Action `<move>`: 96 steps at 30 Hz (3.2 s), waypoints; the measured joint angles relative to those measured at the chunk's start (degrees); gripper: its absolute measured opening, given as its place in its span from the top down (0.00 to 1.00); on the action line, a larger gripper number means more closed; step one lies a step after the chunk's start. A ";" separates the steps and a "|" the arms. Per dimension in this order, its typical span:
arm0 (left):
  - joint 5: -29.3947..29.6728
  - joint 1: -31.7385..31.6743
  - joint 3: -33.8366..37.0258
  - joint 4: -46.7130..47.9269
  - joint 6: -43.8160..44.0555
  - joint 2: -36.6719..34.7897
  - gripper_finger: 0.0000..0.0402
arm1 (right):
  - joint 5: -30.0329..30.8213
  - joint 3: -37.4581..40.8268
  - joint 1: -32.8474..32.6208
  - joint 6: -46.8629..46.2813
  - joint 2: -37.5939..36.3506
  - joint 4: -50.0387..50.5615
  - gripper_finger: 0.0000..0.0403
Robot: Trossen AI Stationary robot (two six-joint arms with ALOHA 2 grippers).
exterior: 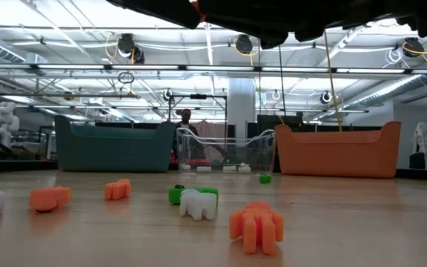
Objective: Sort Halloween decoration
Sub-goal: Put the orange skeleton toy into the orange bin
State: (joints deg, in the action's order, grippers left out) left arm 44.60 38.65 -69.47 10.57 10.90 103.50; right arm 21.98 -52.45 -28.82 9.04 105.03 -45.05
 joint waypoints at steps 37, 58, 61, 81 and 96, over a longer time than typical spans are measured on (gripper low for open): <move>11.19 6.38 0.02 3.47 12.85 -0.20 0.38 | 0.72 0.02 -3.15 6.12 -25.09 19.80 0.99; 9.90 6.43 0.00 3.43 12.82 -0.22 0.38 | 0.72 0.02 -3.15 6.16 -34.34 31.97 0.99; 9.88 6.36 0.02 3.43 12.82 -0.22 0.38 | 0.72 0.02 -3.15 6.30 -34.34 32.51 0.99; 9.88 6.32 0.01 3.40 12.78 -0.24 0.38 | 12.33 0.04 0.19 3.21 -38.65 43.12 0.99; 9.78 5.22 0.02 3.33 12.80 -0.24 0.38 | 7.62 0.04 27.87 -6.11 -46.58 65.45 0.99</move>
State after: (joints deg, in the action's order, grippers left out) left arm 54.38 43.88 -69.45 13.90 23.70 103.26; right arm 29.59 -52.40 -0.95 2.92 58.46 20.39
